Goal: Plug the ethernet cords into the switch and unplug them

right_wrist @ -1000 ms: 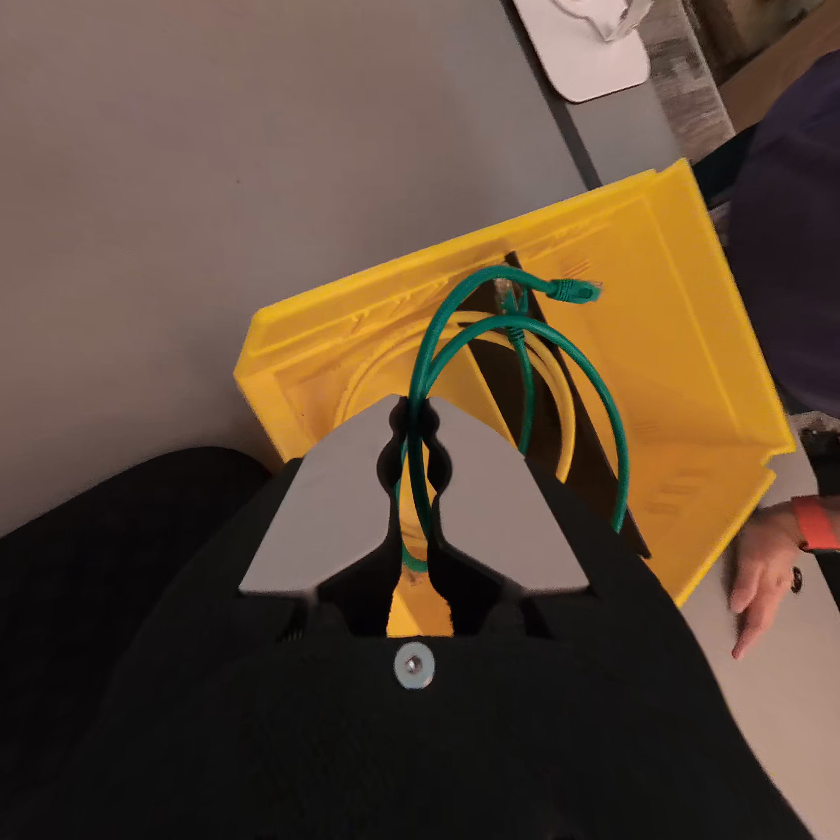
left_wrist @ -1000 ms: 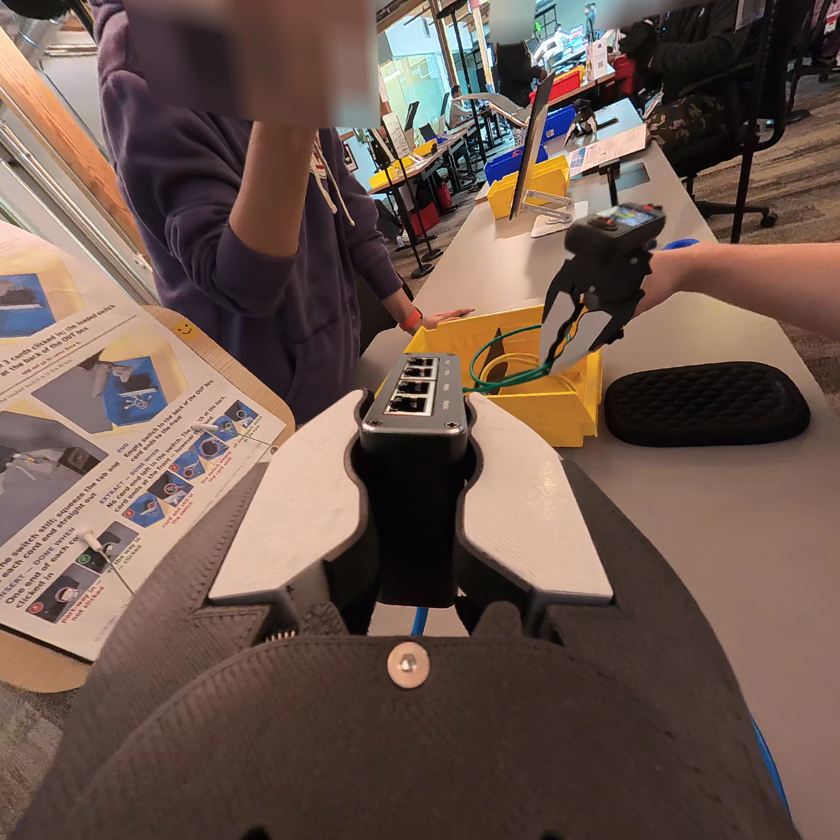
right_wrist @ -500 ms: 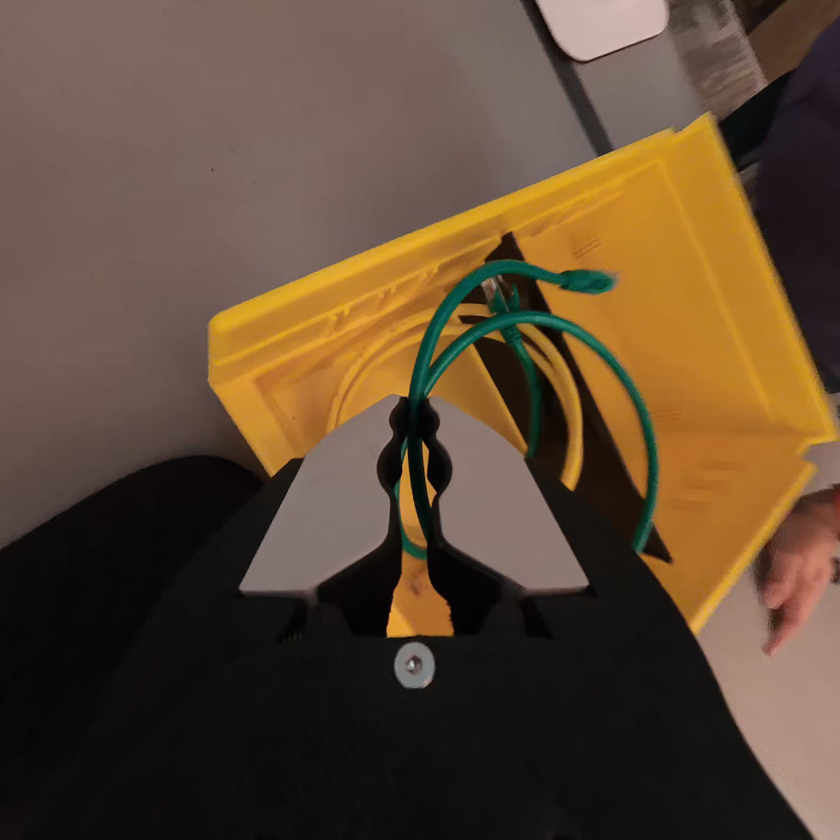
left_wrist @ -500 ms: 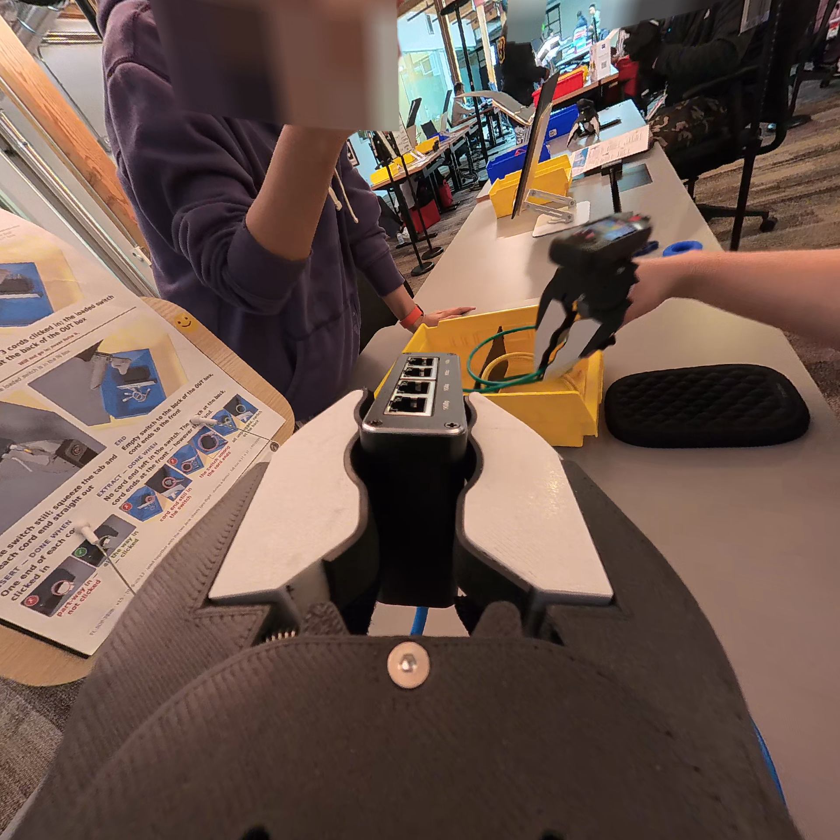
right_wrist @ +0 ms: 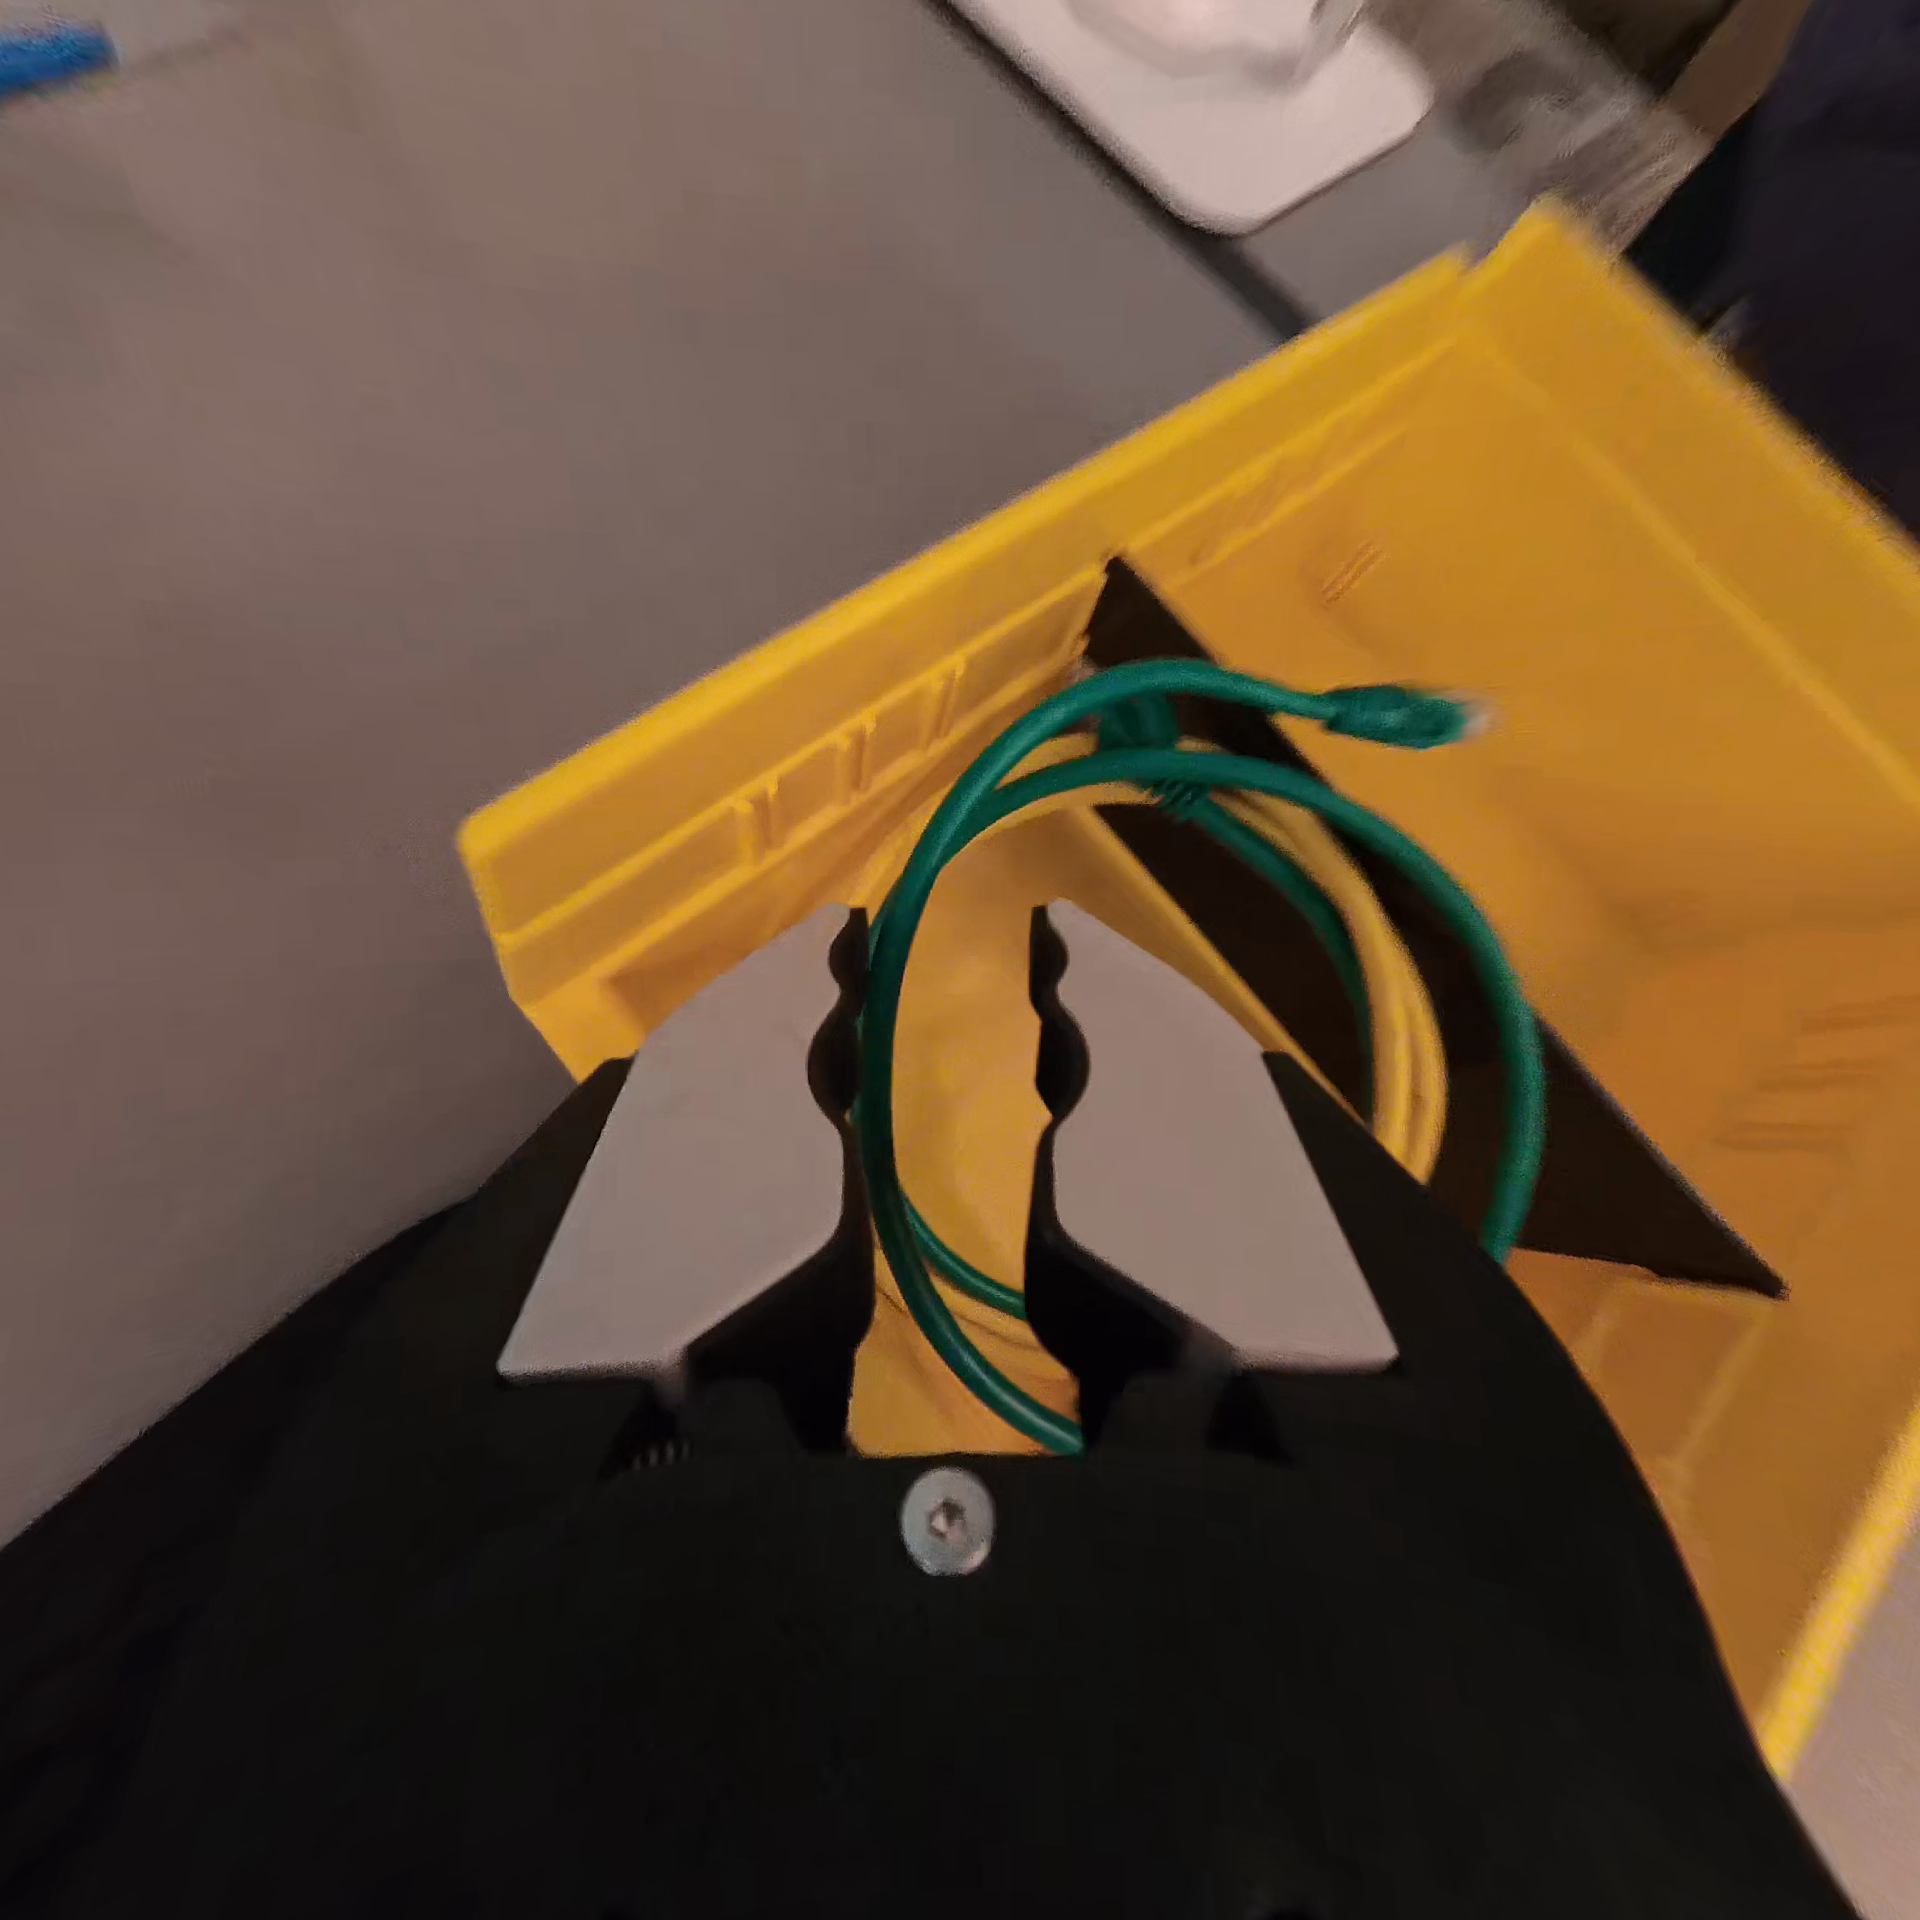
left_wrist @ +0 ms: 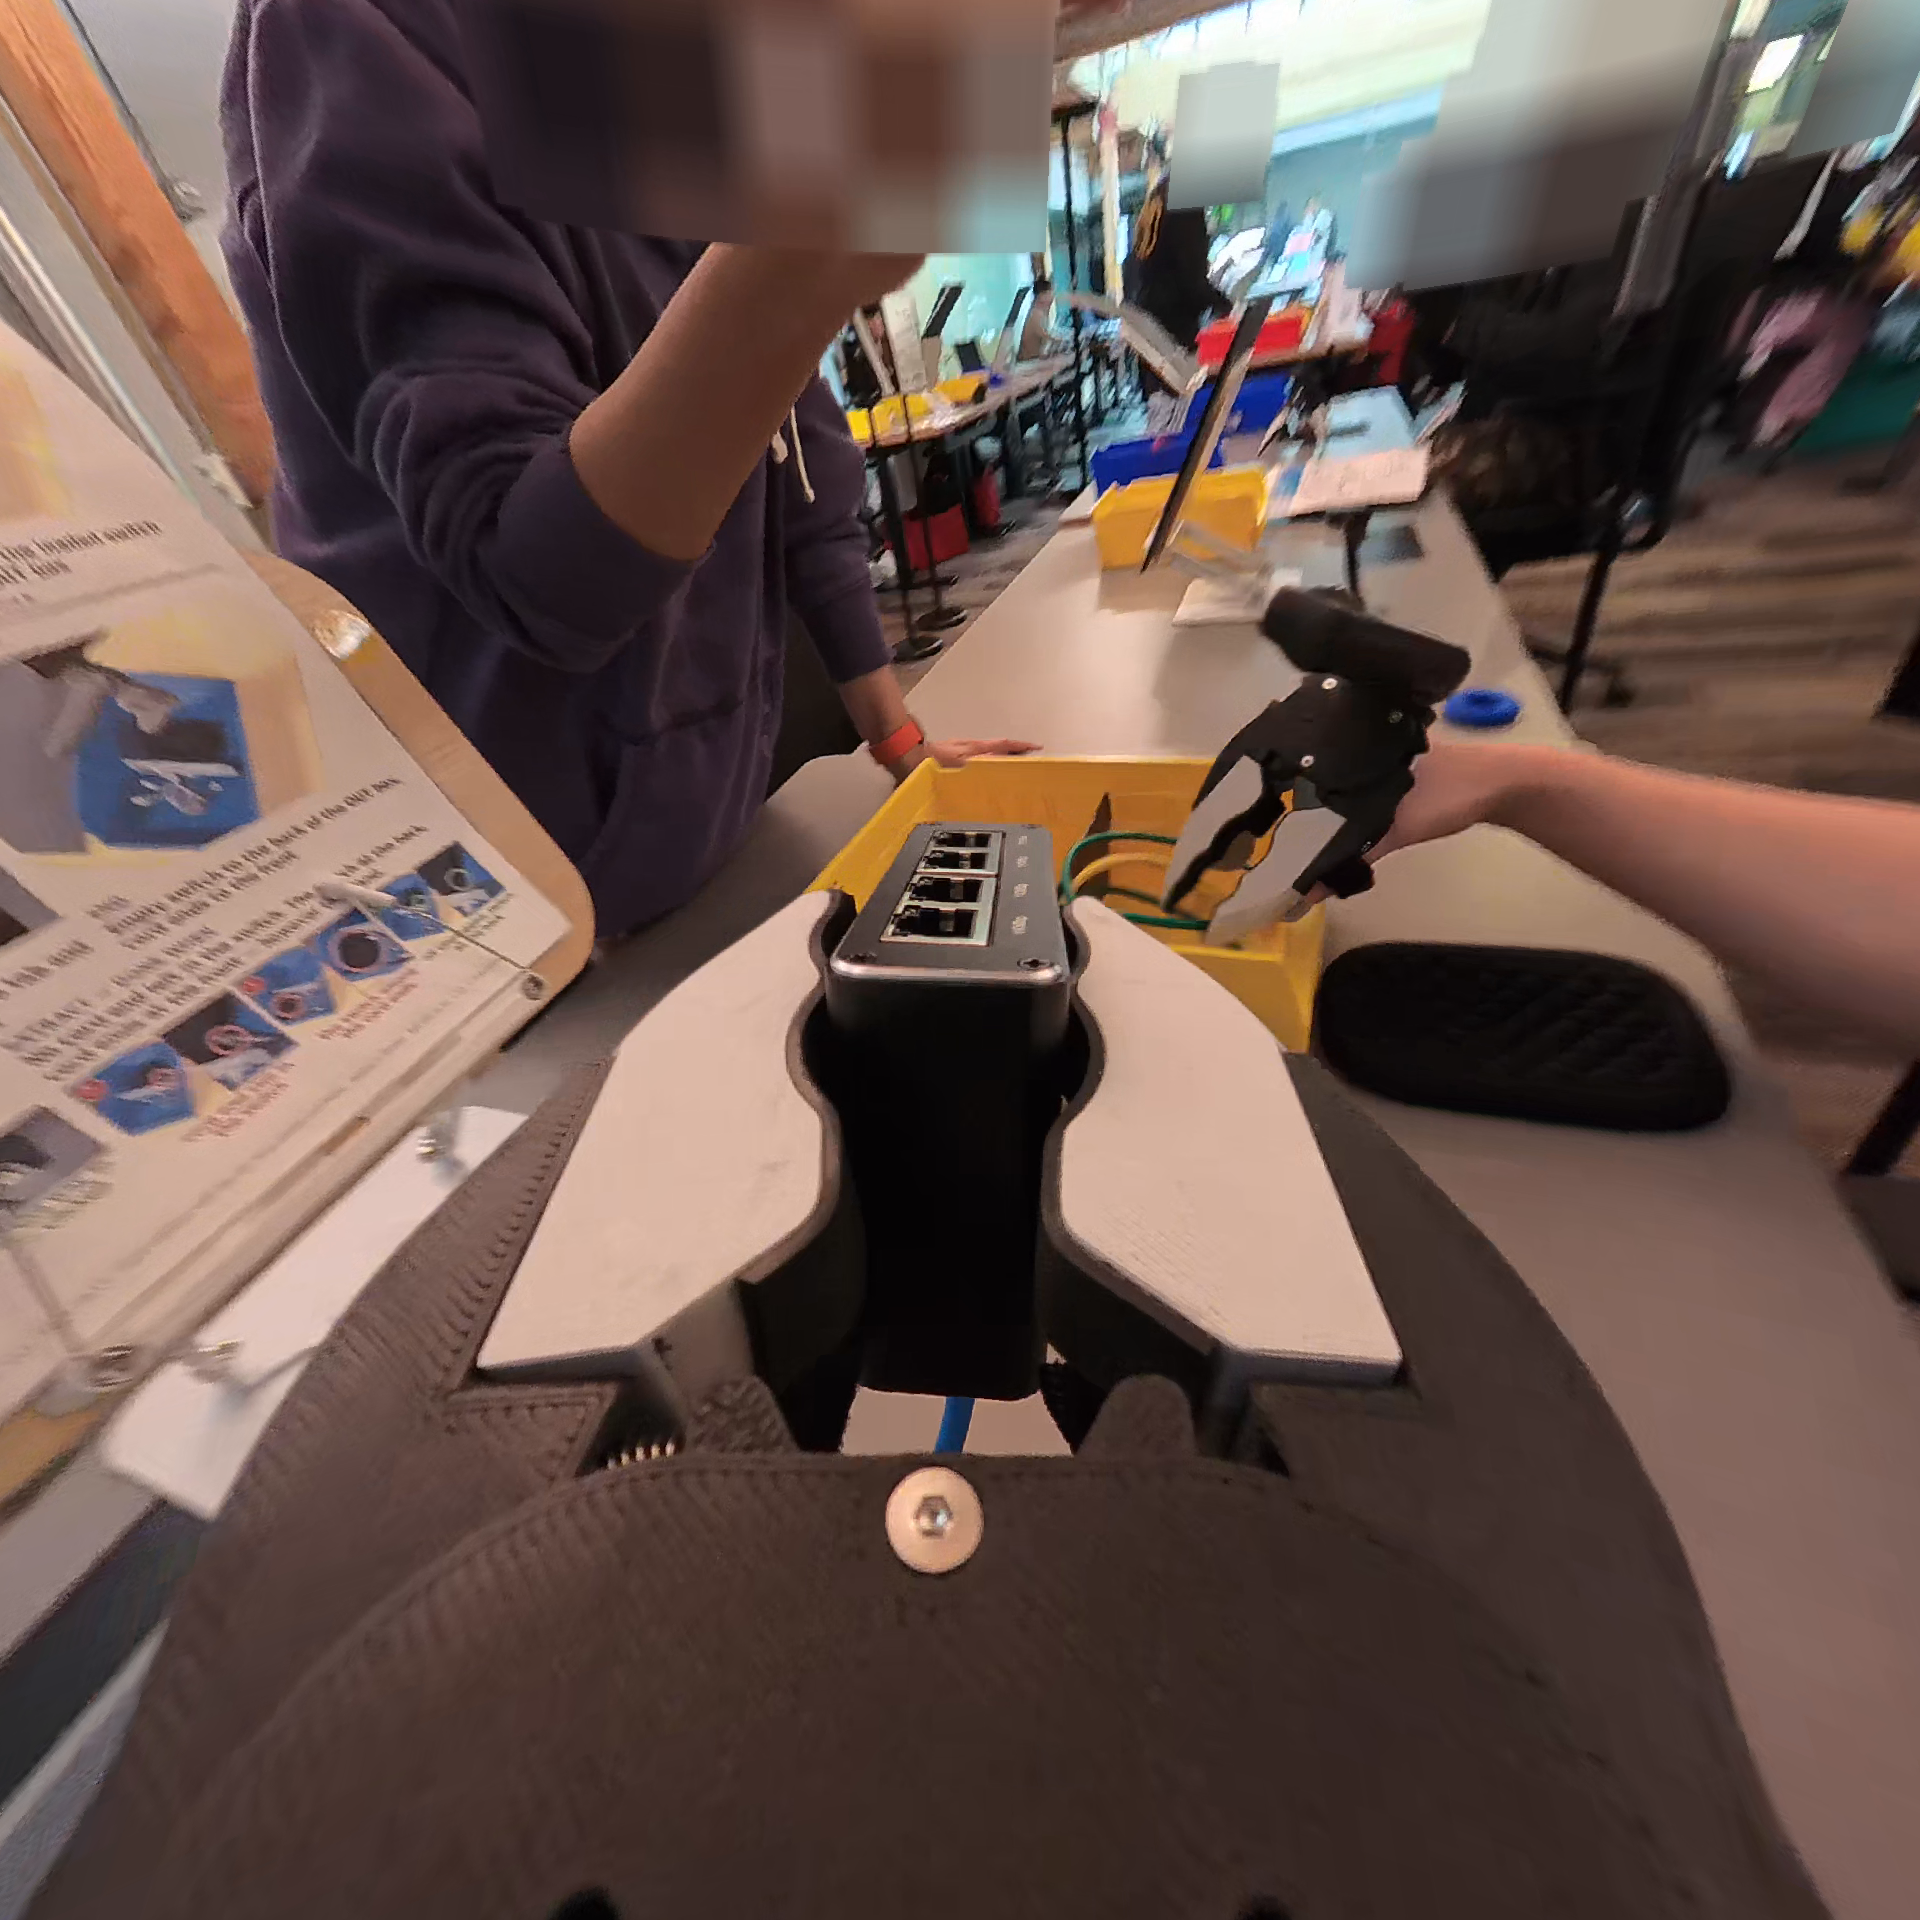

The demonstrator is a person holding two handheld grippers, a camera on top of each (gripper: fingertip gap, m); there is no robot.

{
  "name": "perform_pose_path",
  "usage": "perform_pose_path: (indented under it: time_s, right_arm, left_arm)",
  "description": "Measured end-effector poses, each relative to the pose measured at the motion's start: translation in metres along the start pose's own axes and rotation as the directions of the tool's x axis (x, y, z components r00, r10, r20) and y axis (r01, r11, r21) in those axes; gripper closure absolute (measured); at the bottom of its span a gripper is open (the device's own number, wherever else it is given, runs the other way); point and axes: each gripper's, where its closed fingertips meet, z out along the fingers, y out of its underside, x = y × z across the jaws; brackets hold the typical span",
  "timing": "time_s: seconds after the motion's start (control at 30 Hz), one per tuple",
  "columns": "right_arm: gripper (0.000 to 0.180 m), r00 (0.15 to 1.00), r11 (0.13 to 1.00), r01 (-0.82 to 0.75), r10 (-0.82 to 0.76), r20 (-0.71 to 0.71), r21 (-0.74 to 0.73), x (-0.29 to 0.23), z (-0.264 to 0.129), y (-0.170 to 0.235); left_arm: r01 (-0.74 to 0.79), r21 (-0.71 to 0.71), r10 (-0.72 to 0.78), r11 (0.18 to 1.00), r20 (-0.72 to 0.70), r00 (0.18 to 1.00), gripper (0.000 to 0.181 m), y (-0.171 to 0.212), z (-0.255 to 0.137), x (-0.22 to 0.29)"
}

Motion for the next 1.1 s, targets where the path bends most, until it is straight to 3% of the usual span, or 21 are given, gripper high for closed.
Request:
perform_pose_path:
  time_s: [0.03, 0.2, 0.3, 0.47, 0.67, 0.8, 0.9, 0.97, 1.1]
  right_arm:
    - [0.149, 0.999, 0.999, 0.006, -0.005, -0.039, 0.044, 0.003, -0.009, -0.008]
    - [0.146, 0.974, 0.974, 0.090, -0.043, -0.222, 0.208, -0.007, -0.043, -0.049]
    - [0.146, 0.950, 0.957, 0.193, -0.126, -0.285, 0.218, -0.030, -0.049, -0.067]
    - [0.146, 0.971, 0.938, 0.209, -0.166, -0.172, 0.277, -0.079, -0.038, -0.089]
    - [0.149, 0.986, 0.919, 0.109, -0.150, 0.079, 0.378, -0.140, -0.006, -0.109]
    - [0.147, 0.956, 0.929, -0.001, -0.108, 0.274, 0.371, -0.181, 0.027, -0.115]
    - [0.134, 0.881, 0.916, -0.019, -0.175, 0.440, 0.401, -0.225, 0.036, -0.120]
    - [0.112, 0.869, 0.880, 0.034, -0.260, 0.421, 0.474, -0.247, 0.036, -0.127]
    - [0.103, 0.859, 0.781, 0.306, -0.473, 0.197, 0.544, -0.274, 0.037, -0.138]
  left_arm:
    - [0.024, 0.010, -0.024, 1.000, -0.009, 1.000, 0.145, 0.000, 0.000, -0.001]
    - [0.108, 0.056, -0.106, 0.993, -0.035, 0.994, 0.145, -0.002, -0.003, -0.008]
    - [0.120, 0.045, -0.118, 0.992, -0.046, 0.992, 0.145, 0.001, -0.005, -0.011]
    - [0.138, 0.077, -0.133, 0.987, -0.075, 0.988, 0.145, -0.001, -0.006, -0.011]
    - [0.239, 0.187, -0.216, 0.953, -0.135, 0.967, 0.144, -0.015, -0.018, -0.018]
    - [0.213, 0.202, -0.192, 0.956, -0.119, 0.974, 0.145, -0.017, -0.025, -0.023]
    - [0.201, 0.206, -0.181, 0.958, -0.113, 0.977, 0.145, -0.017, -0.028, -0.025]
    - [0.194, 0.200, -0.171, 0.960, -0.127, 0.977, 0.145, -0.017, -0.029, -0.023]
    - [0.175, 0.177, -0.151, 0.969, -0.137, 0.979, 0.145, -0.014, -0.027, -0.021]
